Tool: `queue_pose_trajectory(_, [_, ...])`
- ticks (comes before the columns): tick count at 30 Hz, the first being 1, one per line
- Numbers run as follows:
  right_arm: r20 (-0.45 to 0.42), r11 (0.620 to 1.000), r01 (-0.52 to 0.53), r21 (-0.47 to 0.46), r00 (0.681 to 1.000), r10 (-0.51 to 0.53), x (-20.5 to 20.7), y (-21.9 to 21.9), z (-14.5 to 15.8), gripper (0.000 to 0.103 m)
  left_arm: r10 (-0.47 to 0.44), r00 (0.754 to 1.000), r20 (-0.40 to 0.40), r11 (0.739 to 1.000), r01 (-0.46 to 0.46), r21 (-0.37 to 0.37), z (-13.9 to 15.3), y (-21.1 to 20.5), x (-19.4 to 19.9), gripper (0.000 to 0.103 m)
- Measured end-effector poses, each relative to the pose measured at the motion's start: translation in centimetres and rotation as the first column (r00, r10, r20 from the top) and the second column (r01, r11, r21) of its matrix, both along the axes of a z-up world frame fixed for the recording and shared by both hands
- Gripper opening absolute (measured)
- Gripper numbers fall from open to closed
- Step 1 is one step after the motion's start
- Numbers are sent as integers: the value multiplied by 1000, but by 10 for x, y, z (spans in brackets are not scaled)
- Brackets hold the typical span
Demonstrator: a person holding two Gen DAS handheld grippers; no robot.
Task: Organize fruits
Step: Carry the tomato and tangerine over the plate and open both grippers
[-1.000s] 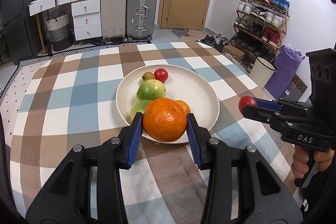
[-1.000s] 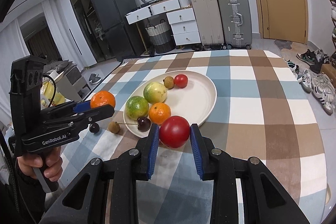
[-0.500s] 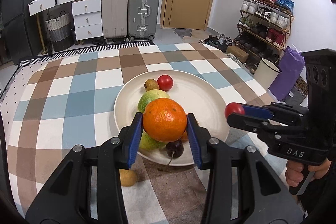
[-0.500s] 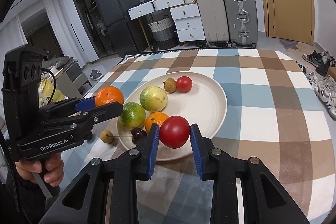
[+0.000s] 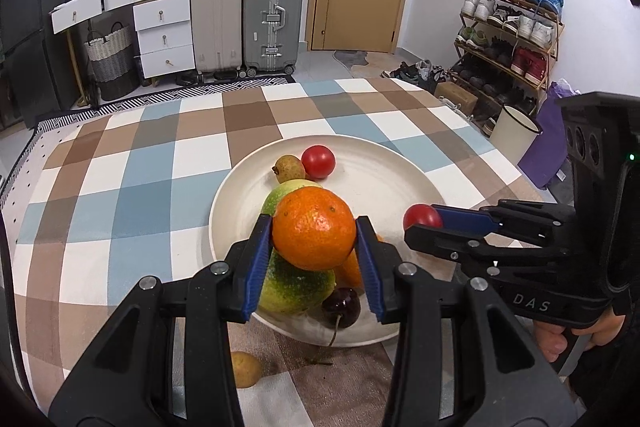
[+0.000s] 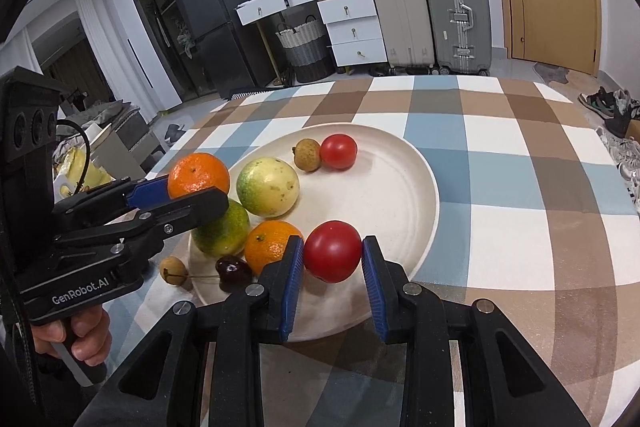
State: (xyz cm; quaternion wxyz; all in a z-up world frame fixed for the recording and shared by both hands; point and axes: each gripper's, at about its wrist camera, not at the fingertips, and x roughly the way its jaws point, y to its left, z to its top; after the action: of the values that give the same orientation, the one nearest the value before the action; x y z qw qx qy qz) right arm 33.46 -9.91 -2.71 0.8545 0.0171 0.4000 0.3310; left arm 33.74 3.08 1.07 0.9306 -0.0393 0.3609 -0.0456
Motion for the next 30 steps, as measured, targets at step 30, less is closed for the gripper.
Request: queue_pose_trajectory(30, [40,998,63,26,997,-64,-6,-15,14,54,32,999,37,998,-30,-52,14,13,-29,77])
